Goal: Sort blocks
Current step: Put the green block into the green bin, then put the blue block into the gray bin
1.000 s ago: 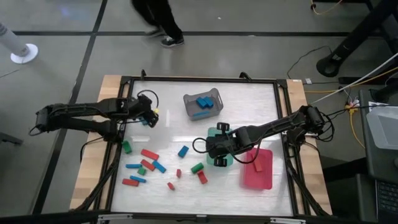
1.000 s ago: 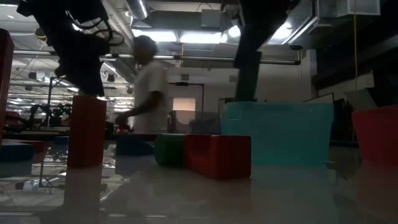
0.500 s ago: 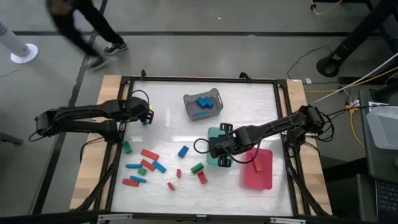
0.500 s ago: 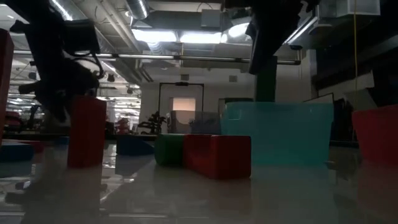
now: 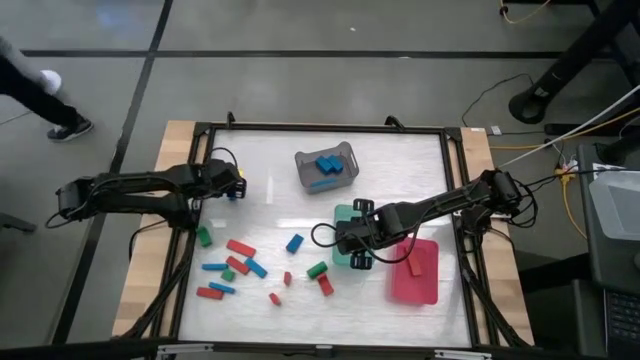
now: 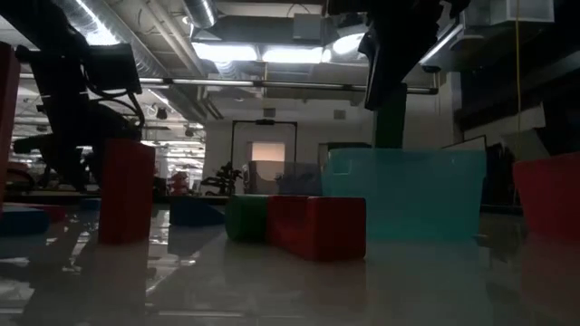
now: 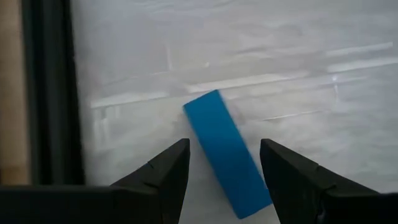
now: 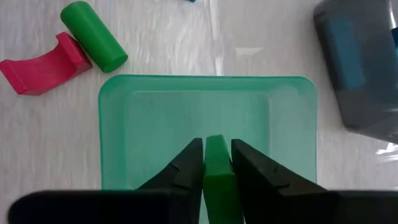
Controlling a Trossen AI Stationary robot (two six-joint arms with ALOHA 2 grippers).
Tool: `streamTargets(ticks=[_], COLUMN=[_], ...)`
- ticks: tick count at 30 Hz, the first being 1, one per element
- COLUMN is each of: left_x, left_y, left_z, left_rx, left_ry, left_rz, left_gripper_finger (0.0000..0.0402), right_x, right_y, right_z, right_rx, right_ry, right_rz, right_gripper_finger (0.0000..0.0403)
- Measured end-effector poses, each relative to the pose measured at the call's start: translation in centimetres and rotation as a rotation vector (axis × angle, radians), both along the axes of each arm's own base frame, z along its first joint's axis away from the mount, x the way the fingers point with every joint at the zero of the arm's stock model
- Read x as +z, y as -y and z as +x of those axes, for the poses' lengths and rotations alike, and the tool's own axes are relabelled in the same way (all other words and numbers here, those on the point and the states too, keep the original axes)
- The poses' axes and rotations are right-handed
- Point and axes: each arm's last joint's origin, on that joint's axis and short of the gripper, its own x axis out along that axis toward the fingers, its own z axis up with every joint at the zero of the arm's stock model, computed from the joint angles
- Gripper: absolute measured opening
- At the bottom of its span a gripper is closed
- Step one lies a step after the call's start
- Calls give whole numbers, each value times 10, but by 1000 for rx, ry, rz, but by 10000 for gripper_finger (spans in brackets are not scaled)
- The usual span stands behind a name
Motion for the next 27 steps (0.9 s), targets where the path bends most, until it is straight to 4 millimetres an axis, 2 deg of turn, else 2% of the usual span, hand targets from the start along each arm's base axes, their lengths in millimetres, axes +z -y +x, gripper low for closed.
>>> streamTargets(ticks=[9,22,24,27], left_x=[-9,-23,-26,-27], left_y=[1,-2,-3,-3], left_z=[-3,4,6,7], left_rx=[31,-3,-35,-82], left_ry=[8,-127,-154,-172], left_rz=[-11,-52,-55,-56], left_gripper_finger=[184,182,170,128], right_x=[0,0,0,0], right_y=[0,-1,-2,-2], right_z=[0,0,0,0], right_rx=[0,11,16,21], right_ry=[0,-10,-15,-19], right_rz=[0,36,50,66], right_gripper_finger=[154,163,163,163])
